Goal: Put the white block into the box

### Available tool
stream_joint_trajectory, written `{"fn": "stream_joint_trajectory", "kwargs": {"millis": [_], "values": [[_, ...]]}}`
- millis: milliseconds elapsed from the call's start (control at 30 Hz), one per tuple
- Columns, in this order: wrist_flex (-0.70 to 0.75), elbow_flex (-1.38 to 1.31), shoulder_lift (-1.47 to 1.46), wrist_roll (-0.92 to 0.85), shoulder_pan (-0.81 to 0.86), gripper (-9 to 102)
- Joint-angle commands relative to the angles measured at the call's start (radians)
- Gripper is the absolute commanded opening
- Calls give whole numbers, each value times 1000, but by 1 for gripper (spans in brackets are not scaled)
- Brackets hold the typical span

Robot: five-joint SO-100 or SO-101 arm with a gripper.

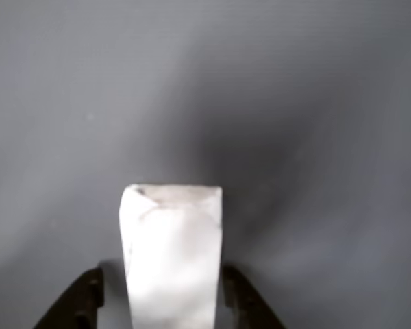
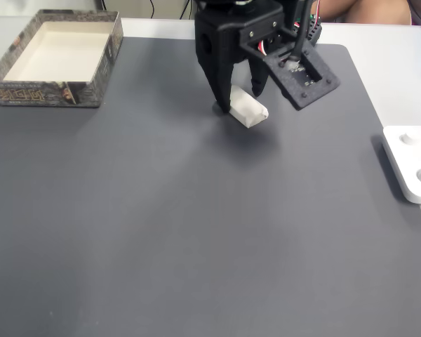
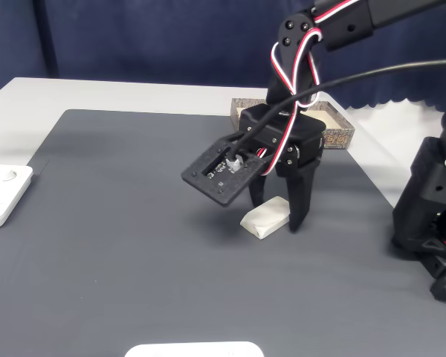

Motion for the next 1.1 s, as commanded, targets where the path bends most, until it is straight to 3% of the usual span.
{"fn": "stream_joint_trajectory", "kwargs": {"millis": [0, 1067], "values": [[-5, -32, 5, 11, 9, 24], [52, -18, -28, -133, -20, -1]]}}
